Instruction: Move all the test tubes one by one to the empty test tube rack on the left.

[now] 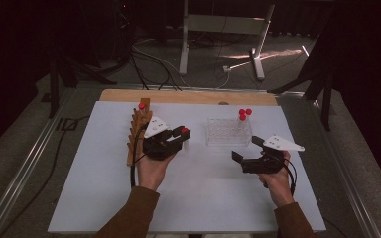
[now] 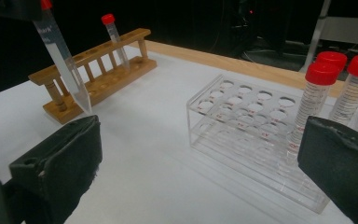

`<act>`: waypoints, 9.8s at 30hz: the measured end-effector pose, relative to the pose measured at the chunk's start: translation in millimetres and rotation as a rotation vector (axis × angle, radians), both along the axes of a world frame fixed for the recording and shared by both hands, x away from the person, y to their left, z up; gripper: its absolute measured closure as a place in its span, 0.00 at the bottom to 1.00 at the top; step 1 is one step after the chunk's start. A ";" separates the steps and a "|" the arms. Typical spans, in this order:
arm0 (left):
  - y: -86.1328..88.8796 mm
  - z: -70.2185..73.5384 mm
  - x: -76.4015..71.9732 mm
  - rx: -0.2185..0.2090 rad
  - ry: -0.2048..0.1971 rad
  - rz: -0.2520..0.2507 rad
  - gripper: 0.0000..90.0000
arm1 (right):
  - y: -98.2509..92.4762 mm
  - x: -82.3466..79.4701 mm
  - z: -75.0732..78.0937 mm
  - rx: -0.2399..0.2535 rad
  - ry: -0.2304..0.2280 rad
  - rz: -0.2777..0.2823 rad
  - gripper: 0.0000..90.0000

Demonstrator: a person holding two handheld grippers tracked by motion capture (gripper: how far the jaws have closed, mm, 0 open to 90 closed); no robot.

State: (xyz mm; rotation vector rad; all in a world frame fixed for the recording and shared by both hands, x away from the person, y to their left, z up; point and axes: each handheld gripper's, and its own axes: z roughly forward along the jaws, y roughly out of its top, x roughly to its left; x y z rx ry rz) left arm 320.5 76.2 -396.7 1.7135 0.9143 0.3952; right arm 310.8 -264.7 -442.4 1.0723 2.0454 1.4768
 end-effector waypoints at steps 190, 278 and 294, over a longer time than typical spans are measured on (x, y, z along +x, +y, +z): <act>132.2 -44.0 -24.9 -0.057 -0.027 0.308 0.01 | 12.7 100.4 -39.2 -0.138 0.048 -0.380 0.81; 55.9 -17.4 -35.5 0.000 -0.043 0.126 0.01 | 54.1 12.6 -11.5 -0.101 -0.024 0.107 0.82; -25.7 -17.7 -16.0 0.023 0.009 -0.050 0.09 | 69.9 5.3 -13.7 -0.096 0.020 0.150 0.82</act>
